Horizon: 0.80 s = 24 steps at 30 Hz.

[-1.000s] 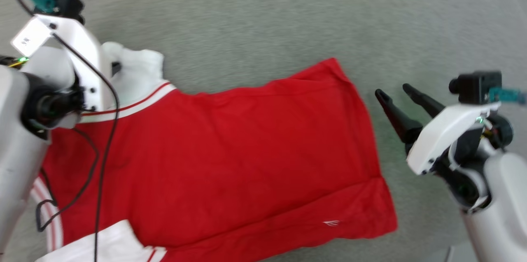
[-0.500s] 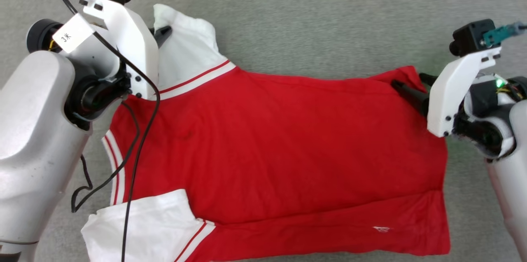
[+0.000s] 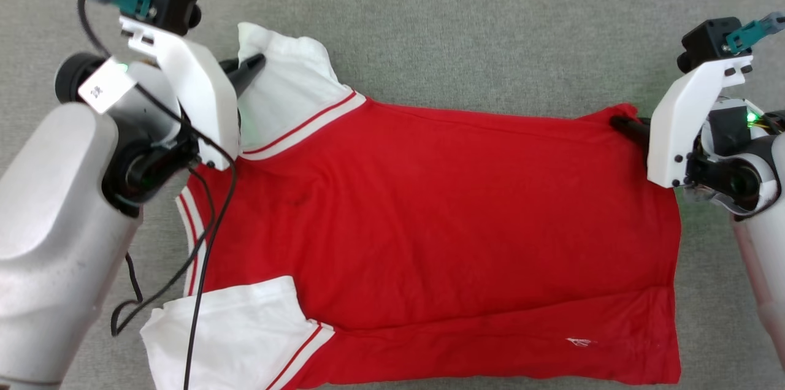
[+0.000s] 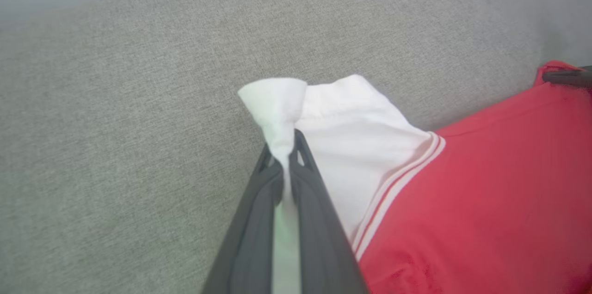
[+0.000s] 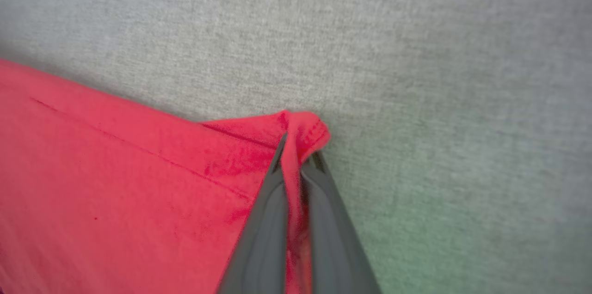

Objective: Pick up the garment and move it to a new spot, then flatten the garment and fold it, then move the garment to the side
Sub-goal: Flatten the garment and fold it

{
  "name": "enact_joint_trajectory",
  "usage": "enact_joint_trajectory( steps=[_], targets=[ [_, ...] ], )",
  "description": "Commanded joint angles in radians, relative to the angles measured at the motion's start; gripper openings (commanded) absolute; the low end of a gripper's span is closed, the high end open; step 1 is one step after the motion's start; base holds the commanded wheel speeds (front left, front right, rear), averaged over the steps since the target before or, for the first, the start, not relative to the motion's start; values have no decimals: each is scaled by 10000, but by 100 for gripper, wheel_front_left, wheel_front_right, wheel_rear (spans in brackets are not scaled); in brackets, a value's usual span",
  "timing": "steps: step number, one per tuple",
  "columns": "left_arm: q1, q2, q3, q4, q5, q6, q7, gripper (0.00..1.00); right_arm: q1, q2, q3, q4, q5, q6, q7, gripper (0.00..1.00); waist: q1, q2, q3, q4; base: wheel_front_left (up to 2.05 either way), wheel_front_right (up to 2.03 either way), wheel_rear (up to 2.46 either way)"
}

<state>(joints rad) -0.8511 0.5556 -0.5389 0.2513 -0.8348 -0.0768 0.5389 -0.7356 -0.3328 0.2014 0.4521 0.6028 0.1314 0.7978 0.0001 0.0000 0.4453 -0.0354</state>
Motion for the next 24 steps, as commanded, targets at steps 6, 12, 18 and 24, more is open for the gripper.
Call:
enact_joint_trajectory(
  steps=[6,12,18,24],
  targets=[
    [1150,159,300,-512,-332,81,-751,0,1099,-299,-581,-1298,-29,-15,-426,0,-1,0,-825,105,0,0,0],
    [3079,509,474,-1407,-402,467,-1578,0,3064,-57,-1262,-2732,-326,-14,-674,0,-1,0,-1727,162,0,0,0],
    [5255,677,605,-2258,-711,1014,-2260,0,5147,524,-1878,-3746,-697,-14,-1073,0,-1,0,-2469,277,0,0,0],
    [7160,822,764,-2811,-1122,1494,-2746,0,6742,1101,-2351,-4050,-854,-14,-1495,0,-1,0,-2877,262,0,0,0]
  ],
)
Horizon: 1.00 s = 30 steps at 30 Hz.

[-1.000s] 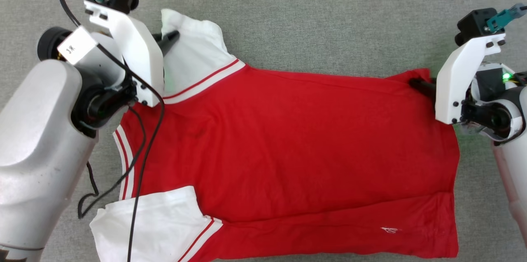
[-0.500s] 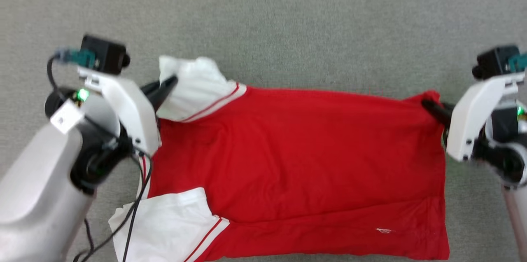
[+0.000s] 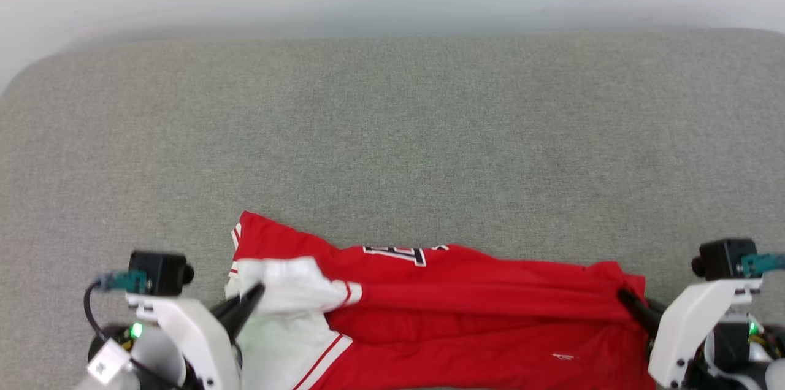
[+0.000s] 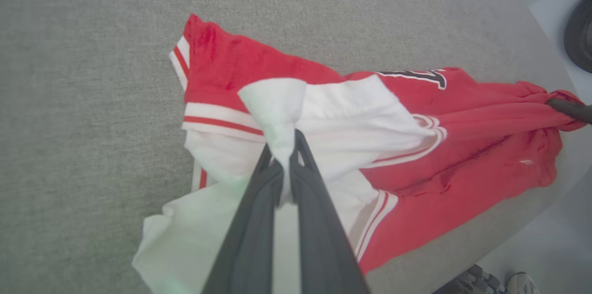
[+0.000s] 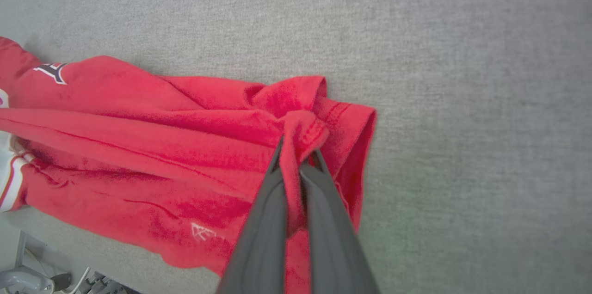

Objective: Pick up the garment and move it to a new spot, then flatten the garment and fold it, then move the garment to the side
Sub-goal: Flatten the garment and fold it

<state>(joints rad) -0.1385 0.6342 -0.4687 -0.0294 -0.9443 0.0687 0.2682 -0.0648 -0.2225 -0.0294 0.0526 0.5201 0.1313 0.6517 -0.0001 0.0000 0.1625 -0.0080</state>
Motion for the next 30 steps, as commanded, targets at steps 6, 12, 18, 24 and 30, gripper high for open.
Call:
enact_joint_trajectory(
  steps=[6,12,18,24,30],
  targets=[
    [1229,-83,-130,91,-86,259,-388,0,1057,465,-267,71,-158,-12,-501,0,1,0,-227,-67,0,0,0],
    [1351,-794,-536,890,-191,-80,-716,85,1465,922,-244,578,-79,-10,-1490,100,1,0,-310,-82,0,0,0],
    [996,-1267,-518,1594,37,-514,-1620,100,1293,1023,-125,460,-70,-10,-2989,100,1,0,-434,-139,0,0,0],
    [670,-1410,-268,1567,289,-720,-2596,100,1129,648,-399,179,-6,-10,-2879,100,1,0,-582,-163,0,0,0],
    [344,-1514,-169,1361,1015,-435,-3463,100,1068,299,-948,90,-52,-10,-1856,100,1,0,-657,-79,0,0,0]
  ],
)
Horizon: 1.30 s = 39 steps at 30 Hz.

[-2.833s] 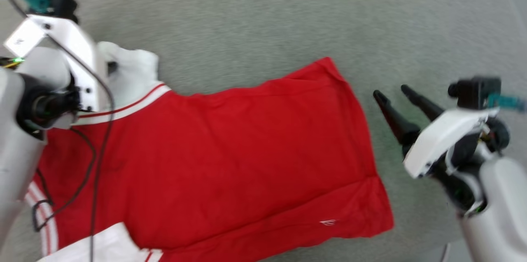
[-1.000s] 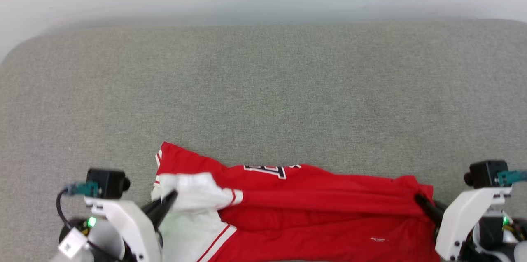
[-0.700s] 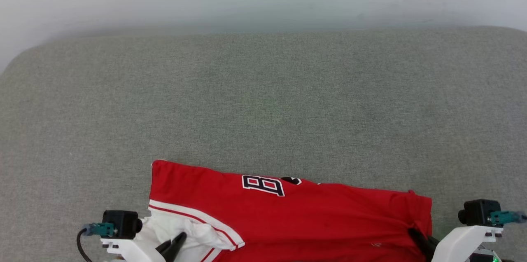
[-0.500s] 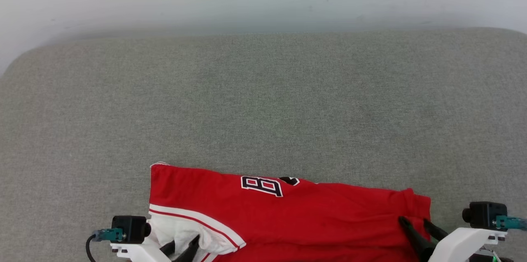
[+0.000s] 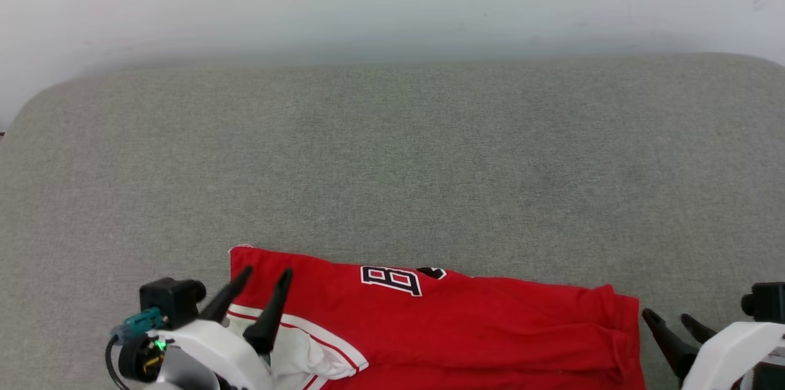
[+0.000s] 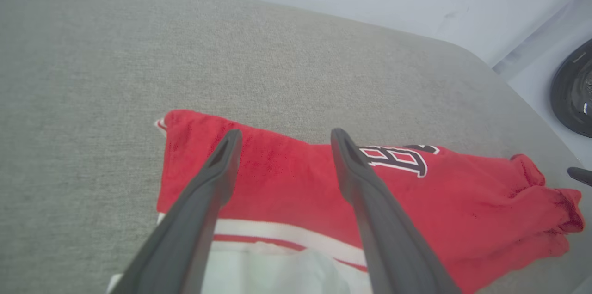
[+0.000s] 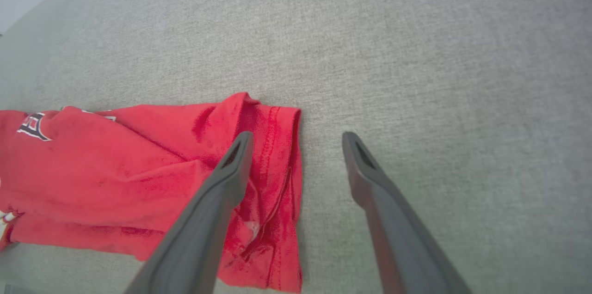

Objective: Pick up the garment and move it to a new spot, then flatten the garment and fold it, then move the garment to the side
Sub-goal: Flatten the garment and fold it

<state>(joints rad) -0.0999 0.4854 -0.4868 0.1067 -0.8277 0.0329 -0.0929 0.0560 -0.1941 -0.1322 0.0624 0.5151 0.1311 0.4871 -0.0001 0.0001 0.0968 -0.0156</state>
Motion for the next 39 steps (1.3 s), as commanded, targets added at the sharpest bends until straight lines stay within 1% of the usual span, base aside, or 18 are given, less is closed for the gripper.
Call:
enact_joint_trajectory(
  steps=[1,4,7,11,15,19,25,26,27,28,30,33,39],
  targets=[
    [-148,-28,43,-13,95,53,-99,100,-134,-55,-57,-70,-64,-8,43,100,1,-1,3,39,0,0,0],
    [-374,-237,186,-22,643,410,-949,100,-135,-135,-356,-242,-195,-8,949,100,1,-1,33,148,0,0,0],
    [-617,-524,329,-22,1155,724,-1450,100,-193,-165,-471,-506,-299,-8,1568,100,1,-1,139,284,0,0,0],
    [-825,-904,590,-198,1864,1059,-1677,100,-240,-7,-465,-752,-353,-8,2079,100,1,-1,337,509,0,0,0],
    [-898,-1288,1095,-710,2723,1244,-1729,100,-286,219,-365,-716,-386,-8,2457,100,1,-1,520,757,0,0,0],
    [-527,-1746,1661,-1221,3427,1198,-1734,100,-164,356,-263,-325,-361,-8,2658,100,1,-1,649,978,0,0,0],
    [-131,-2220,2167,-1467,4066,897,-1737,100,142,667,212,836,-83,-7,3216,100,1,-1,766,1177,0,0,0],
    [-96,-2290,2232,-1454,4139,835,-1737,100,152,718,323,933,1,-7,3267,55,1,-1,782,1185,0,0,0],
    [-76,-2362,2295,-1450,4215,798,-1738,100,143,775,408,1006,83,-4,3295,21,1,-1,800,1185,0,0,0],
    [-60,-2409,2356,-1440,4275,731,-1738,100,117,796,459,1063,130,-4,3312,0,1,-1,815,1179,0,0,0],
    [14,-2510,2501,-1386,4390,643,-1738,100,-6,769,519,1092,233,-4,3196,0,1,-1,817,1143,0,0,0],
    [139,-2610,2617,-1267,4532,516,-1739,100,-289,490,499,894,302,-7,2868,0,1,-1,730,1023,0,0,0],
    [380,-2574,2848,-999,4793,407,-1738,100,-728,-54,266,221,378,-10,2494,0,1,-1,421,680,0,0,0]
  ],
)
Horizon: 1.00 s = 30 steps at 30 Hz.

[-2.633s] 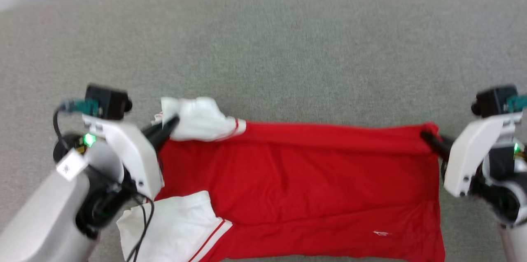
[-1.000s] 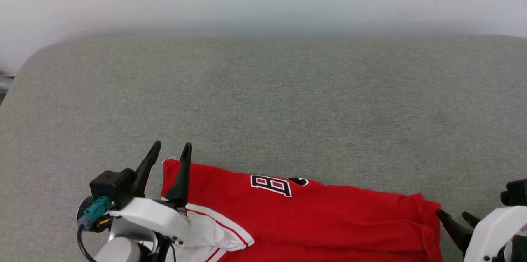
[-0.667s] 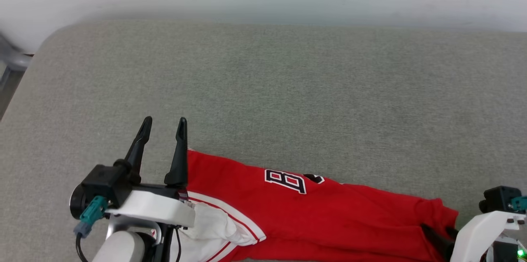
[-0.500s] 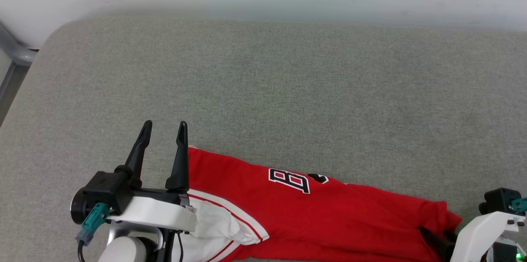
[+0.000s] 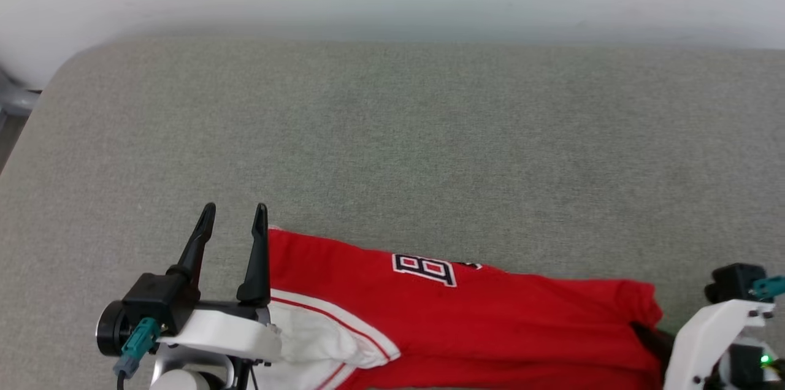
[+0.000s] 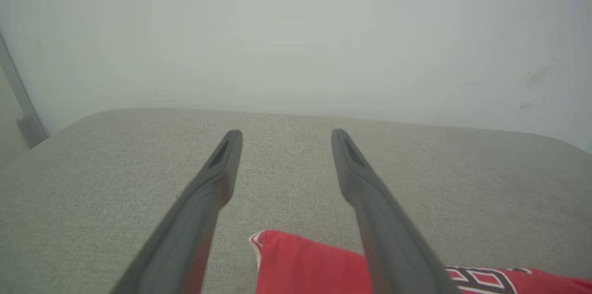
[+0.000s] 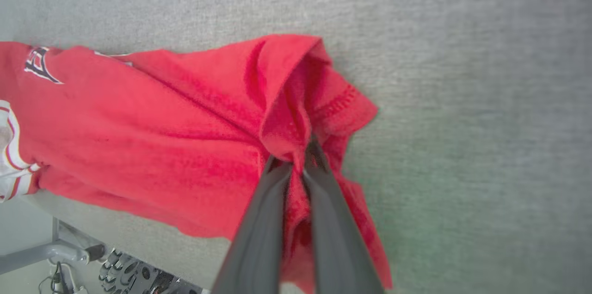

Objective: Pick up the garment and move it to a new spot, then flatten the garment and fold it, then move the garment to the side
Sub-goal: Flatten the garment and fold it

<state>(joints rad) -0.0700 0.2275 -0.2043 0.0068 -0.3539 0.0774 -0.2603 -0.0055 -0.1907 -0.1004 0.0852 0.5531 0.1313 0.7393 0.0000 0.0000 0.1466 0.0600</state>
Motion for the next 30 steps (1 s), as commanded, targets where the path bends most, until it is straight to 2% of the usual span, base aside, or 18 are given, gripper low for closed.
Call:
enact_joint_trajectory(
  steps=[1,6,12,16,20,24,28,30],
  targets=[
    [100,36,28,75,83,-59,-64,100,-108,-171,-132,-76,-5,-12,-14,0,0,0,-137,-131,0,0,0],
    [216,103,27,287,128,-119,-64,100,122,-444,-875,-388,-154,-12,308,0,0,0,-355,-346,0,0,0],
    [289,156,-69,411,157,-160,-64,100,571,-627,-2334,-479,-434,-12,968,0,0,0,-522,-478,0,0,0],
    [395,153,-117,443,117,-151,-50,100,510,-420,-2952,-362,-82,-10,1352,0,0,0,-591,-578,0,0,0],
    [335,201,-242,436,159,-206,3,100,49,519,-3402,-128,1330,-9,2363,0,0,0,-642,-602,0,0,0],
    [250,238,-313,388,163,-216,63,100,-240,1135,-3633,-98,3018,-9,3572,0,0,0,-638,-545,0,0,0],
    [128,257,-321,358,128,-199,92,100,-609,1398,-3608,262,4995,-9,4474,0,0,0,-572,-420,0,0,0],
    [43,258,-336,353,133,-176,98,100,-664,1435,-3098,692,6177,-9,4644,0,0,0,-531,-309,0,0,0]
  ],
)
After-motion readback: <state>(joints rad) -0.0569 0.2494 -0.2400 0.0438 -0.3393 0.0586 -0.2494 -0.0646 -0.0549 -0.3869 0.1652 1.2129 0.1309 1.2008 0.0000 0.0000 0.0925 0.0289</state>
